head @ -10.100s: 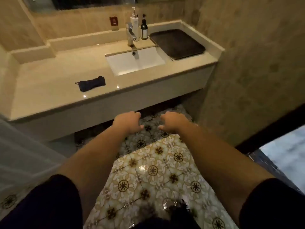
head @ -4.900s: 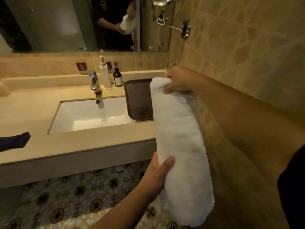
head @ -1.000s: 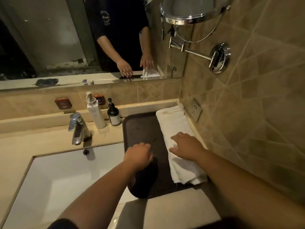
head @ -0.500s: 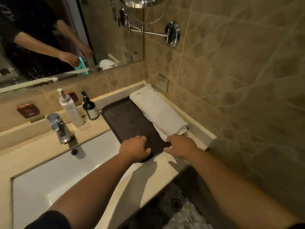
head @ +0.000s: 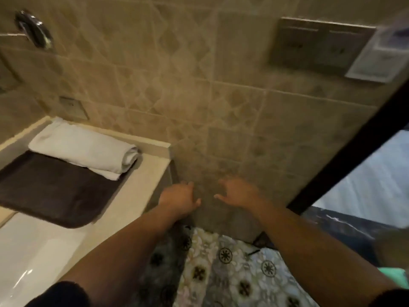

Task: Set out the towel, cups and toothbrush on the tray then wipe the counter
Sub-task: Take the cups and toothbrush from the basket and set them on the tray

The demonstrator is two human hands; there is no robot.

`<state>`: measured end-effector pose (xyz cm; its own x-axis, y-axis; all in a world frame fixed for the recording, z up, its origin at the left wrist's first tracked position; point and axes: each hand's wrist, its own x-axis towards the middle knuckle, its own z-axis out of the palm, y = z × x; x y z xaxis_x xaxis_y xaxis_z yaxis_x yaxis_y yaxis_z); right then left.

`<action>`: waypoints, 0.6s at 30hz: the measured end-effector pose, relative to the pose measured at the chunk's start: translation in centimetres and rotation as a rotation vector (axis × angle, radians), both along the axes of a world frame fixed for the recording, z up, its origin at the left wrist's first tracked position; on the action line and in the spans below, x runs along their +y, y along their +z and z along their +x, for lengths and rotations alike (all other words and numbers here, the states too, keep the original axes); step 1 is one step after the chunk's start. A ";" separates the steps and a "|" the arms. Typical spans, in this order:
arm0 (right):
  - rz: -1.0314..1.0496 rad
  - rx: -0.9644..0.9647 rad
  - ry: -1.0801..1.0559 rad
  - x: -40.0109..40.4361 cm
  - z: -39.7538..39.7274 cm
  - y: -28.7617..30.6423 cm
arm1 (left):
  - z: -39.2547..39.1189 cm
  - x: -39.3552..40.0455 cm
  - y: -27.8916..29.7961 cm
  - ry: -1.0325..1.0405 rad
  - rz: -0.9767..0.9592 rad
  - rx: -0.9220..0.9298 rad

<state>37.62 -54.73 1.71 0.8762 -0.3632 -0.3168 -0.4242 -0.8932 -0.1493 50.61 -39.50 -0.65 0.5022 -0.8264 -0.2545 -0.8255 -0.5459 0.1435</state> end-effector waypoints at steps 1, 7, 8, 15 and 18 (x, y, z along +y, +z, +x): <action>-0.005 0.008 -0.061 -1.1 -3.0 -0.1 | -2.2 -1.8 -0.2 -0.049 0.006 -0.001; -0.142 -0.033 -0.340 -6.3 -22.8 0.0 | -17.4 -11.3 -1.0 -0.302 -0.017 0.047; -0.143 -0.052 -0.373 -6.9 -26.3 0.0 | -20.3 -12.7 -1.1 -0.339 -0.042 0.052; -0.299 -0.026 -0.657 -9.2 -50.3 0.2 | -42.8 -20.4 -1.2 -0.580 -0.226 0.044; -0.296 -0.012 -0.774 -9.7 -58.5 0.8 | -50.9 -23.0 -1.3 -0.710 -0.247 0.081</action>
<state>-20.87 -64.41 2.55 0.3467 -0.9320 -0.1054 -0.9352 -0.3522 0.0380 -0.34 -62.45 -1.96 -0.1845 -0.9822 -0.0338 -0.9485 0.1689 0.2680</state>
